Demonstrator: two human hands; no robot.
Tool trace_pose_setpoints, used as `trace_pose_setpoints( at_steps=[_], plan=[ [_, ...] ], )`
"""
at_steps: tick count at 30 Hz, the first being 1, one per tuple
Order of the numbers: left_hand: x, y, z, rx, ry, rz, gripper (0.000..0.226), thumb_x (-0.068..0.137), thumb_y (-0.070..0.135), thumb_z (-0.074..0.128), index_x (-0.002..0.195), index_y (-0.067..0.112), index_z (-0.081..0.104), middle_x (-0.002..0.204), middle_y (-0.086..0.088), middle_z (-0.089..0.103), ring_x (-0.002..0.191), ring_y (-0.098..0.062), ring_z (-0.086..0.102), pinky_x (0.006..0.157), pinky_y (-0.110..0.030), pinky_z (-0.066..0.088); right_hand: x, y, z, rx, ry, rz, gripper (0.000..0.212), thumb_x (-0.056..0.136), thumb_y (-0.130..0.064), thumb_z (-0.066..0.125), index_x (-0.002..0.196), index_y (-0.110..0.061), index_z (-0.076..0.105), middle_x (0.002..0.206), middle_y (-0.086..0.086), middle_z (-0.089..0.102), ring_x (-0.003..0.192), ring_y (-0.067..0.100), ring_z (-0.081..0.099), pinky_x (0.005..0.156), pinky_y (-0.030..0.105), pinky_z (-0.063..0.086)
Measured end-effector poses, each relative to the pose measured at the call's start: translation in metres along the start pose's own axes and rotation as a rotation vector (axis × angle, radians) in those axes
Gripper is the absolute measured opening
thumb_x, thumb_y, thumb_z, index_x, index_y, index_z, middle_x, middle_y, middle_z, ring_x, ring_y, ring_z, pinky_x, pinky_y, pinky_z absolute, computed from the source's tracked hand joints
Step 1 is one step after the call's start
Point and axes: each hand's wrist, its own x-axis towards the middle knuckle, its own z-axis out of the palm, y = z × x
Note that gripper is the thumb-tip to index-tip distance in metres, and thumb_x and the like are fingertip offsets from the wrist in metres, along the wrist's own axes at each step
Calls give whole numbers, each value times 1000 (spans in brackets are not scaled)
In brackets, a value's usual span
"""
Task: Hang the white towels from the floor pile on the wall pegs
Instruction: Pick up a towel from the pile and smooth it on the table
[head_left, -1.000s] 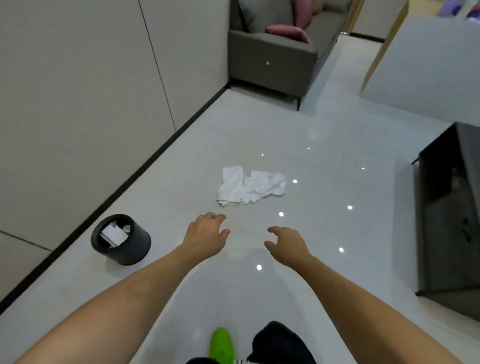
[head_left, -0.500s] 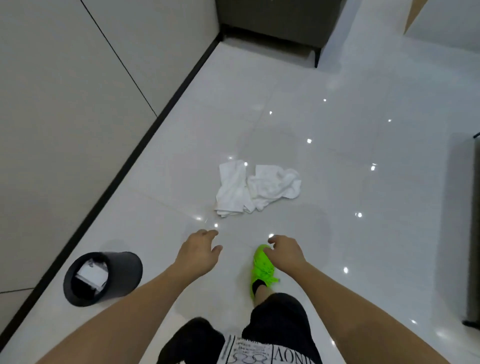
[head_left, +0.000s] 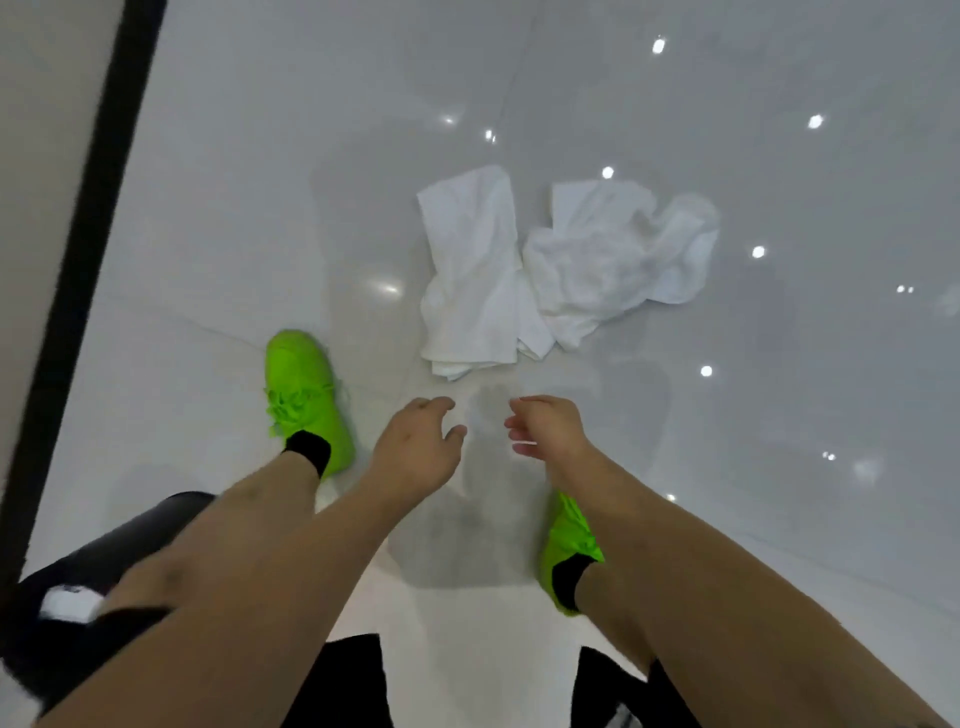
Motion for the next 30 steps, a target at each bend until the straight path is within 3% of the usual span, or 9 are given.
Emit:
trace_pose_setpoints(
  at_steps=[3,7,10,14,18,20,23,28,30],
  plan=[
    [95,-45,24,142,-94,66,47,96,31,51,140,16,47,132,-13,52,118,-32,51,98,-40,44,109,4,44,230,45,136,10,92,-18,65,90,-8,65,75,10,65,67,20,59,73,37,57],
    [172,-87,34,258,-167,128,46,97,31,51,140,17,47,135,-12,50,119,-32,51,99,-38,43,197,1,76,670,193,270,11,90,-15,70,89,-8,62,69,7,57,59,18,53,63,32,51],
    [191,-93,22,285,-167,151,42,95,29,53,135,15,53,132,-14,53,116,-33,54,94,-34,42,209,-3,83,853,316,304,16,82,-10,79,90,-6,66,91,9,71,78,21,69,74,32,61],
    [160,-68,-16,347,-228,191,47,97,32,50,141,16,47,140,-11,48,123,-30,49,101,-31,37,157,-12,77,960,344,305,18,78,-8,82,89,-2,69,90,11,74,78,21,73,65,30,62],
    [94,-11,-69,399,-224,328,46,97,31,51,140,16,49,135,-11,51,120,-28,52,98,-30,38,68,-35,59,801,532,217,18,74,-13,84,68,-10,67,69,9,71,69,24,71,76,42,61],
    [62,23,-94,436,-213,395,45,96,31,51,139,16,50,134,-10,52,118,-30,53,96,-32,40,18,-48,44,706,649,108,17,73,-19,82,70,-20,65,71,7,71,69,26,71,76,44,60],
    [11,78,-127,490,-196,479,45,96,31,50,139,16,49,134,-10,52,119,-29,52,97,-33,41,-62,-63,12,609,656,-28,13,74,-22,80,71,-22,67,71,5,72,71,26,71,78,44,58],
    [-84,193,-171,614,-184,642,45,95,32,51,138,16,49,130,-12,53,116,-31,53,95,-35,43,-201,-77,-74,223,679,-345,8,82,-22,76,77,-23,69,86,-7,62,81,15,62,72,26,44],
    [-123,256,-184,661,-141,744,47,95,32,51,140,16,47,130,-12,52,116,-31,53,95,-37,44,-255,-84,-125,135,697,-443,14,87,-19,71,78,-24,62,81,-10,56,76,11,56,69,23,38]
  ],
)
